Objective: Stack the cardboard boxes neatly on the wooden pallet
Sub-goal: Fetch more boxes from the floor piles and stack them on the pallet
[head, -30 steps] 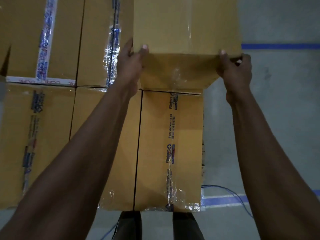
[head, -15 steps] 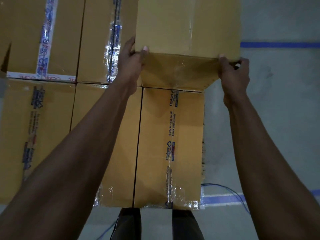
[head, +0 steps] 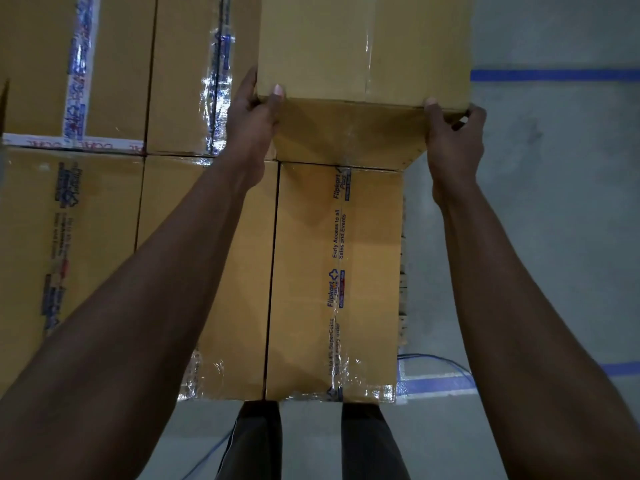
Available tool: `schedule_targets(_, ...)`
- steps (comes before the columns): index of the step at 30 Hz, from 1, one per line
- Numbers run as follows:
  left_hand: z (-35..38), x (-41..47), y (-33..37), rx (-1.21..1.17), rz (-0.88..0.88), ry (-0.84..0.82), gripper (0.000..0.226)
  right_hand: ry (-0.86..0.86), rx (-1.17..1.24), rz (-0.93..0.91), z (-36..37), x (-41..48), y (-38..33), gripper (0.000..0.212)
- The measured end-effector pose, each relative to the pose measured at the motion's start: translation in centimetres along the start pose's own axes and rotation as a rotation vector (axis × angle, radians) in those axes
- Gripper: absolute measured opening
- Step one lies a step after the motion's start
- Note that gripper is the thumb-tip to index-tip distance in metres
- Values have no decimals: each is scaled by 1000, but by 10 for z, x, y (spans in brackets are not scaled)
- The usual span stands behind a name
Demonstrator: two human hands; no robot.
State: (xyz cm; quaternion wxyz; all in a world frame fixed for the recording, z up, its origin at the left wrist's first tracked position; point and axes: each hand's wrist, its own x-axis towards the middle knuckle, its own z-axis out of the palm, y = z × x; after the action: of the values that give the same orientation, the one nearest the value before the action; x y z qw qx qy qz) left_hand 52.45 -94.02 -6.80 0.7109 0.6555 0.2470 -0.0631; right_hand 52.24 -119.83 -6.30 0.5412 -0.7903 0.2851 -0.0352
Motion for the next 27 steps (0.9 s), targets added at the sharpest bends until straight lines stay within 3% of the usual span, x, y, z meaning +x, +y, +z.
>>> schedule_targets(18,-7,5,8,80,50,-29,56,-12,-37,4,1,5,-1,64)
schedule_targets(27,-11,9,2,68,42,-60,65,-11,-28,6,2,5,3,60)
